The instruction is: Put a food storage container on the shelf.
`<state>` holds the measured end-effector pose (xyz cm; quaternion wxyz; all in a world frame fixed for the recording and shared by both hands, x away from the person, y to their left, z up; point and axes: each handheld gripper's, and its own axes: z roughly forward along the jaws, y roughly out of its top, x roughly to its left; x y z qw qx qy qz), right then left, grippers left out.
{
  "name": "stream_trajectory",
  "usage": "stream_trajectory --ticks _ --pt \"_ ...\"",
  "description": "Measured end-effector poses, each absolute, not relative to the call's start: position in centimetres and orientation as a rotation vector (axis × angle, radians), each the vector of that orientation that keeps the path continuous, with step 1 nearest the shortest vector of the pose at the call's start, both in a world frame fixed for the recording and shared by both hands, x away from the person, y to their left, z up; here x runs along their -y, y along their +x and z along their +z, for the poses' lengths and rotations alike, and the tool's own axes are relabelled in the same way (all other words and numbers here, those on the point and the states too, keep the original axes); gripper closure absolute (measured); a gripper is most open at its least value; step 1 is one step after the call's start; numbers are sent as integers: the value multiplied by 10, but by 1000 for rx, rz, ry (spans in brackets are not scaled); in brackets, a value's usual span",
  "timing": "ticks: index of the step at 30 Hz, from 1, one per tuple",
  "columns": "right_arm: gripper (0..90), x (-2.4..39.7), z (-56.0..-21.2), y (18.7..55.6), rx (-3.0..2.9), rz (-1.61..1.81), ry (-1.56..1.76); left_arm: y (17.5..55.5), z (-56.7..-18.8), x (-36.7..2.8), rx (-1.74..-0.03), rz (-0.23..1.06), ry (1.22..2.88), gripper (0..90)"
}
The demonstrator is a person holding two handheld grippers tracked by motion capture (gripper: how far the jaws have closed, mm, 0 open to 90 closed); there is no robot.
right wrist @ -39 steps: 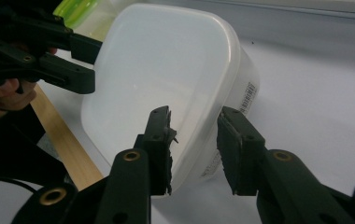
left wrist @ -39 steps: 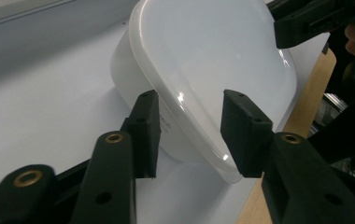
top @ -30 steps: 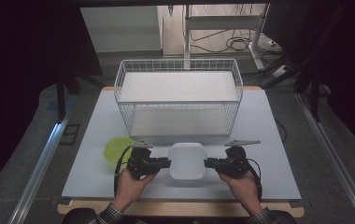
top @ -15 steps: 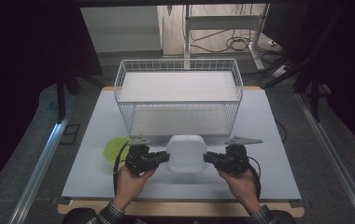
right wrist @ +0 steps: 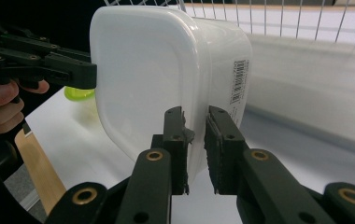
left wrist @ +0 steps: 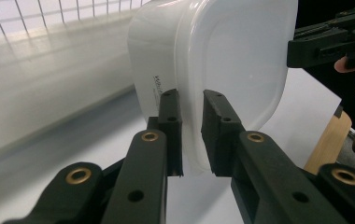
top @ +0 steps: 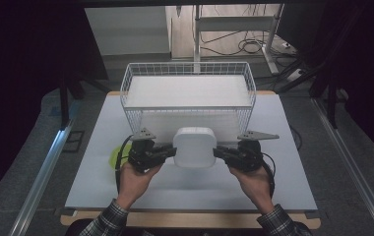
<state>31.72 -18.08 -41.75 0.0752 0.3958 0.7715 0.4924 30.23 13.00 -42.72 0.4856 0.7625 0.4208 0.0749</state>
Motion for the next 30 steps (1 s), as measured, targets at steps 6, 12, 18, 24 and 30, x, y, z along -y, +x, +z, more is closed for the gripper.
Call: stream_trajectory --ticks 6,12,18,24,30 --pt "790 177 -406 323 -2306 1489 1171 307 -413 -135 -1021 208 1839 788" --pt "791 171 -391 330 -2297 1503 1143 312 -399 -141 -1012 231 1828 788" --pt "791 166 -373 338 -2285 1512 1112 317 -380 -145 -1006 264 1809 788" --pt "790 163 -352 349 -2267 1534 1097 327 -357 -148 -997 297 1799 787" --pt "790 160 -337 358 -2253 1551 1082 334 -342 -150 -998 314 1785 787"
